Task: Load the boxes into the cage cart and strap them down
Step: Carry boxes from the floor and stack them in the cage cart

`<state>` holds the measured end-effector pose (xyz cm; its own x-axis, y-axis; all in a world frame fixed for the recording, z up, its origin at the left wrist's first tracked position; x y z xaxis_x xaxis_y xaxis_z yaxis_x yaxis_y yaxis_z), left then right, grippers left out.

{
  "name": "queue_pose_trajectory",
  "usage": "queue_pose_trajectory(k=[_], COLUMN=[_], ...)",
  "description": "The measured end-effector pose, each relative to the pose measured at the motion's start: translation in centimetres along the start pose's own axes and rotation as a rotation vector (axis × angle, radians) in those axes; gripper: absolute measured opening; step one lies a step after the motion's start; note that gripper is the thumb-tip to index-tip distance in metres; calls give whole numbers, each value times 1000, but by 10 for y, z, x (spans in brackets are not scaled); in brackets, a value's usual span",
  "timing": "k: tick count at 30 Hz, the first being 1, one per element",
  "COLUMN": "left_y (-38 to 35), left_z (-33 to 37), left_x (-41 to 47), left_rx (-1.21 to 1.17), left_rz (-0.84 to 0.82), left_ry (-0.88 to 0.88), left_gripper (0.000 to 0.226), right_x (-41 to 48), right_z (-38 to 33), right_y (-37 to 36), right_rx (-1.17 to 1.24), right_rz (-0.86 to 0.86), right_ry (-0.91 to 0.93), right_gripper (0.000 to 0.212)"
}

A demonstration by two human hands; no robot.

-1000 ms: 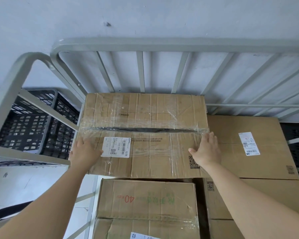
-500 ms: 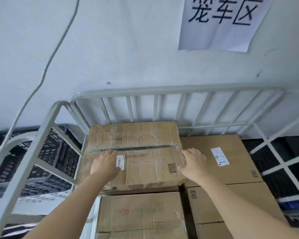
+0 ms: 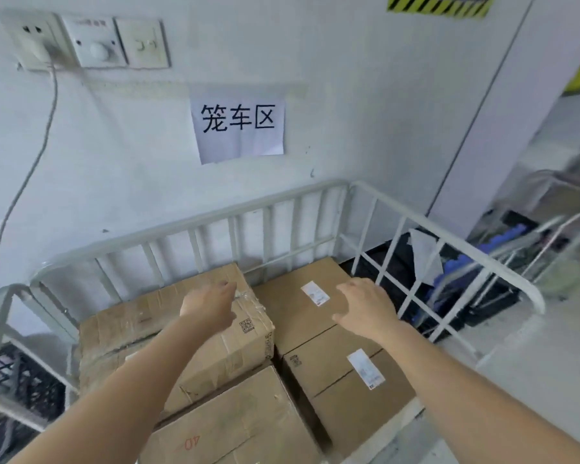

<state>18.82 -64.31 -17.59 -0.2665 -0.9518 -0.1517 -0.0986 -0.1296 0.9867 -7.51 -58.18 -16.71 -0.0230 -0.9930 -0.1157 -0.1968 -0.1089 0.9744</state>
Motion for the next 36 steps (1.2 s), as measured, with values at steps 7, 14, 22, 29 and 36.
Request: queue_pose_trajectory(k=[7,14,22,29,36], left_y=[66,97,111,106,96], left_z=[139,308,501,649,791], left_x=[-29,-73,-164,-242,-312], left_rx=[121,156,129,145,176], left_rz=[113,195,282,257,291], left_ry=[-297,-570,-868,-1117,-1362], left_gripper=[20,38,32,36,47], right_x=[-114,-256,-438,-585,-710], right_z=[88,190,309,383,434], right_y=[63,103,119,110,101], right_rx=[-41,-67,-79,-15,27], right_rz=[141,234,282,280,308], right_ry=[-194,-410,-720,-1018,-1307], right_gripper=[49,47,60,51,52])
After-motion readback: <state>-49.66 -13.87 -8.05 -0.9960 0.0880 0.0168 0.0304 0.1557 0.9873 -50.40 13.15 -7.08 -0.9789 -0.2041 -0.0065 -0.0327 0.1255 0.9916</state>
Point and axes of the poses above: each hand's wrist, its own x-axis towards the middle knuckle, its own y-axis out of the back of the hand, z = x × y, the point moved 4 cm from there along x, towards the middle knuckle, and after that the axes turned 3 degrees about x, right-handed, at the moved point
